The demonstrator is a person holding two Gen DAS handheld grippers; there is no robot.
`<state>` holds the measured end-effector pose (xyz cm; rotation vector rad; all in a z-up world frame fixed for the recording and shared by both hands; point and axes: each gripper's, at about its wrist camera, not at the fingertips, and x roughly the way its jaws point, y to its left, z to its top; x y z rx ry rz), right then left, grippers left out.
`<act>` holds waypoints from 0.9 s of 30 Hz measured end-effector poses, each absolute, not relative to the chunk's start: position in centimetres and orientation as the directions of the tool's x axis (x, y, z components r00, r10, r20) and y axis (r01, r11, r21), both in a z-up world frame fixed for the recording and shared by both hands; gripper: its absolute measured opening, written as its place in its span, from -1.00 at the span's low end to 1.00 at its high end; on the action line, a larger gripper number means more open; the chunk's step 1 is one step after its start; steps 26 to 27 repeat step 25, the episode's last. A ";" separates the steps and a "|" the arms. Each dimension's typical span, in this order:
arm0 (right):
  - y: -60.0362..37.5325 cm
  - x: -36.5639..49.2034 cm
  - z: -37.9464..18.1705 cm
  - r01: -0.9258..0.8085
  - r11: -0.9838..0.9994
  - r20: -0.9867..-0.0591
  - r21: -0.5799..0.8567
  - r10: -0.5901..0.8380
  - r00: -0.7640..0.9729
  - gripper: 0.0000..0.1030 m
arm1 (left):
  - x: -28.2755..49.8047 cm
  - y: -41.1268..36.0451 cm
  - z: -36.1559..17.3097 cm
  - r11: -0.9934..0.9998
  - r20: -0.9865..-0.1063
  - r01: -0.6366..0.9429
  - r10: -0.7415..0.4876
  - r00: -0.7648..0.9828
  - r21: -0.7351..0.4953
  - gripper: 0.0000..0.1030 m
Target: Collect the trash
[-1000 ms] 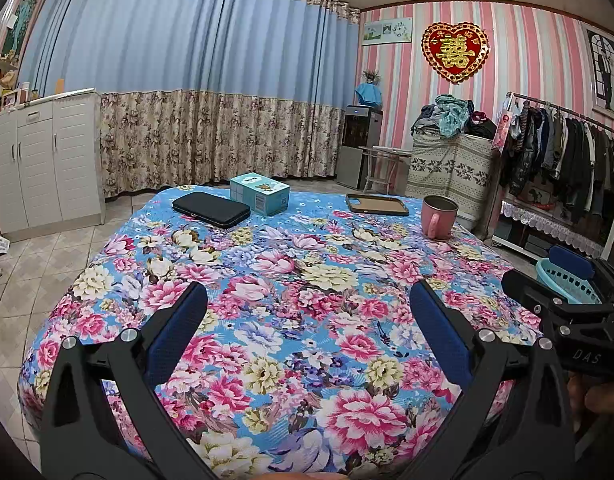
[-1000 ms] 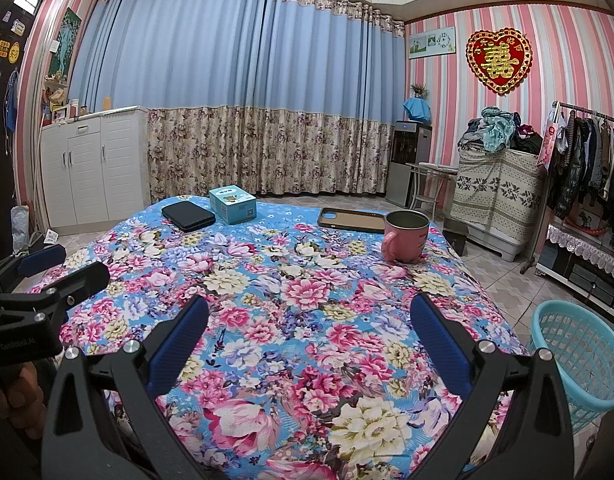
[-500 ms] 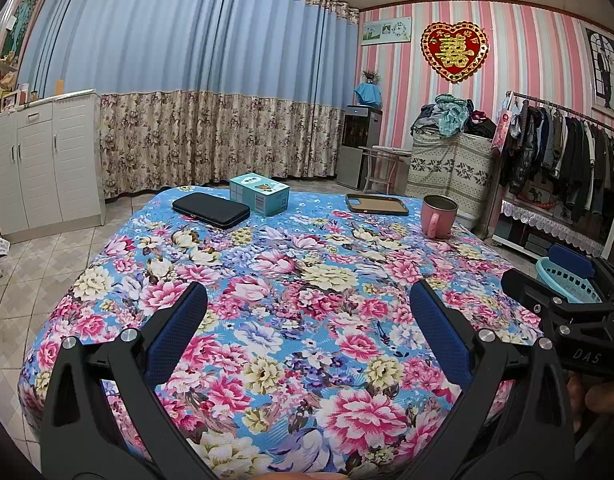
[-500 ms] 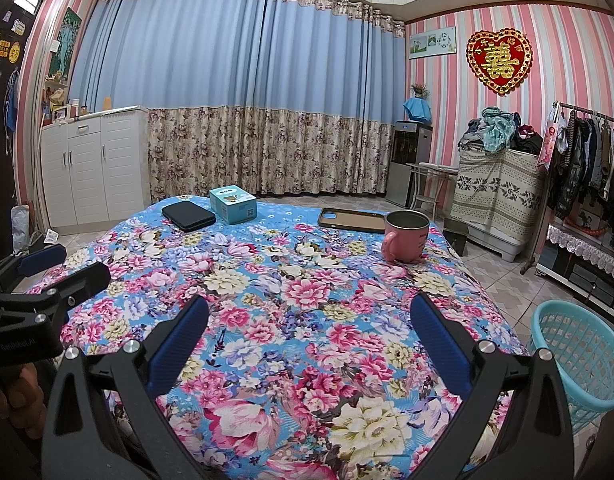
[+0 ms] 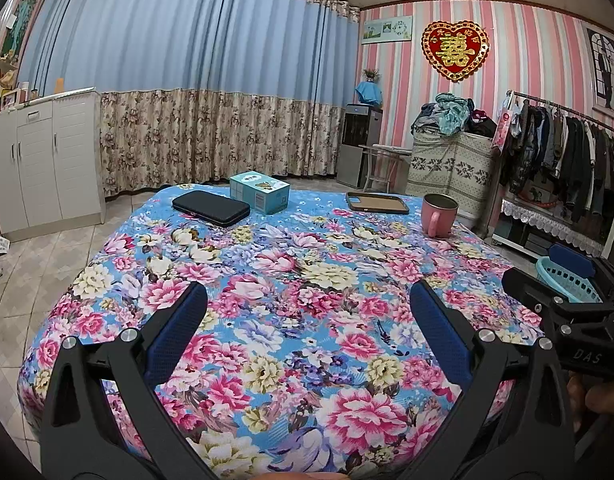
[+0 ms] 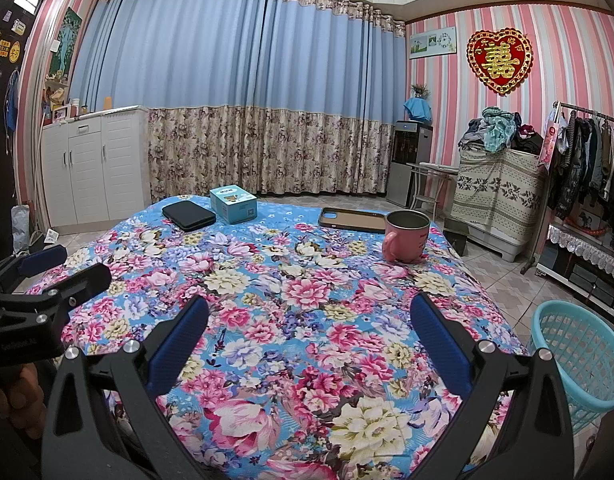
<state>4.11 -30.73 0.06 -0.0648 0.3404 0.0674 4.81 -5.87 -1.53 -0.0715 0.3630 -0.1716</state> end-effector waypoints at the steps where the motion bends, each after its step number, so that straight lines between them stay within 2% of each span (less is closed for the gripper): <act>1: -30.7 4.1 0.1 -0.077 0.996 -0.336 -0.052 0.055 0.940 0.91 | 4.8 -5.9 -1.5 0.983 -0.347 0.155 -0.181 0.920 -0.102 0.90; 27: -30.9 4.1 0.0 -0.079 0.996 -0.335 -0.050 0.057 0.941 0.91 | 5.0 -5.8 -1.5 0.986 -0.349 0.142 -0.164 0.923 -0.087 0.90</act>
